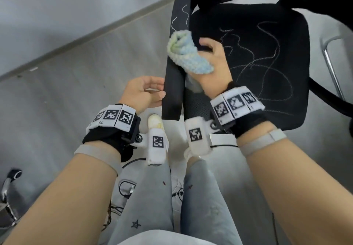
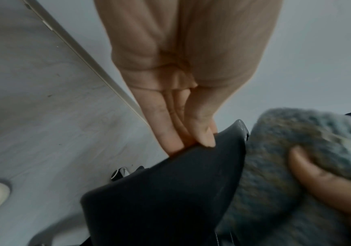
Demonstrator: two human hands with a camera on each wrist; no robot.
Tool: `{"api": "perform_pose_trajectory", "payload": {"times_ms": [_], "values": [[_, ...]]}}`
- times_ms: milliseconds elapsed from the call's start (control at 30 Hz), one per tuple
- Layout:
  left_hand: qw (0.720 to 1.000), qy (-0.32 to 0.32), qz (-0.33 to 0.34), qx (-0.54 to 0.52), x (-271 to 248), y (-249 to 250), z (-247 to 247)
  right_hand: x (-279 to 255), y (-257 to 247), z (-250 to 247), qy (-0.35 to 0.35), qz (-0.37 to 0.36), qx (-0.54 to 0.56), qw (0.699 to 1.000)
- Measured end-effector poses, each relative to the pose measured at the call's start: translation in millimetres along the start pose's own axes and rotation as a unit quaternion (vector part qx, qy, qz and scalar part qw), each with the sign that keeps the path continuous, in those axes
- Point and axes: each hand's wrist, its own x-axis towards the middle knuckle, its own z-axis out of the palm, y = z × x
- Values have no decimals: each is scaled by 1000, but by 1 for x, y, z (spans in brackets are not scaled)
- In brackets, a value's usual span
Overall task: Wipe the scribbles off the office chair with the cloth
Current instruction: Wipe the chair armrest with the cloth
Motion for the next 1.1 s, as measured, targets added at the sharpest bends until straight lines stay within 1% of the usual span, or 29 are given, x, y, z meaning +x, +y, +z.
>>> {"api": "perform_pose_trajectory", "payload": {"times_ms": [33, 67, 100, 133, 167, 200, 233, 267, 333, 400, 467, 500, 533, 567, 667, 700, 733, 800, 833, 900, 967, 1000, 1067, 1100], "values": [[1000, -1, 1, -3, 0, 0, 0, 3, 2, 6, -7, -44, -22, 999], [1000, -2, 2, -3, 1, -1, -1, -1, 2, 12, -48, -31, -10, 998], [1000, -4, 3, -2, 1, -1, -1, -12, 6, 17, -82, -49, -45, 994], [1000, -7, 3, 1, 1, 0, -1, -27, 9, 20, -121, -46, -68, 989], [1000, -11, 5, 6, 1, 0, -2, -41, 18, 22, -141, -41, -102, 984], [1000, -15, 7, 13, 1, -1, -2, -54, 22, 21, -164, -23, -113, 980], [1000, -18, 10, 20, 0, -1, -3, -64, 27, 20, -171, -27, -112, 978], [999, -23, 10, 26, -1, -2, -2, -67, 25, 19, -173, -29, -101, 979], [999, -30, 7, 25, -1, -3, -2, -52, 20, 16, -163, -28, -109, 980], [999, -31, 5, 21, -1, -1, -2, -26, 17, 15, -118, -15, -100, 988], [999, -26, 14, 35, 0, 1, -2, -5, 12, 12, -53, 32, -51, 997], [999, -24, 17, 41, 1, 2, -2, -3, 11, 11, -37, 44, -34, 998], [999, -23, 17, 43, 2, 3, -2, -8, 12, 10, -47, 39, -37, 997], [999, -21, 16, 44, 3, 4, -3, -18, 15, 10, -75, 27, -58, 995], [997, -17, 22, 65, 4, 4, -3, -60, 23, 12, -186, -47, -138, 972], [997, -15, 24, 76, 4, 4, -3, -65, 26, 13, -209, -63, -158, 963], [996, -13, 24, 82, 3, 3, -2, -65, 28, 12, -217, -70, -171, 959], [997, -8, 21, 75, 4, 4, -2, -53, 26, 13, -191, -64, -153, 967], [998, -7, 21, 66, 4, 5, -2, -45, 22, 14, -160, -48, -123, 978], [998, -6, 24, 53, 3, 8, -2, -27, 18, 13, -67, 24, -37, 997], [998, -3, 27, 54, 3, 8, -1, -7, 19, 3, 23, 102, 28, 994], [998, -2, 28, 55, 3, 7, -1, 1, 20, -4, 54, 121, 19, 991], [998, -2, 30, 58, 3, 6, -1, 6, 20, -21, 81, 136, 10, 987], [998, -2, 30, 59, 3, 5, -1, 2, 14, -27, 80, 140, 39, 986]]}}
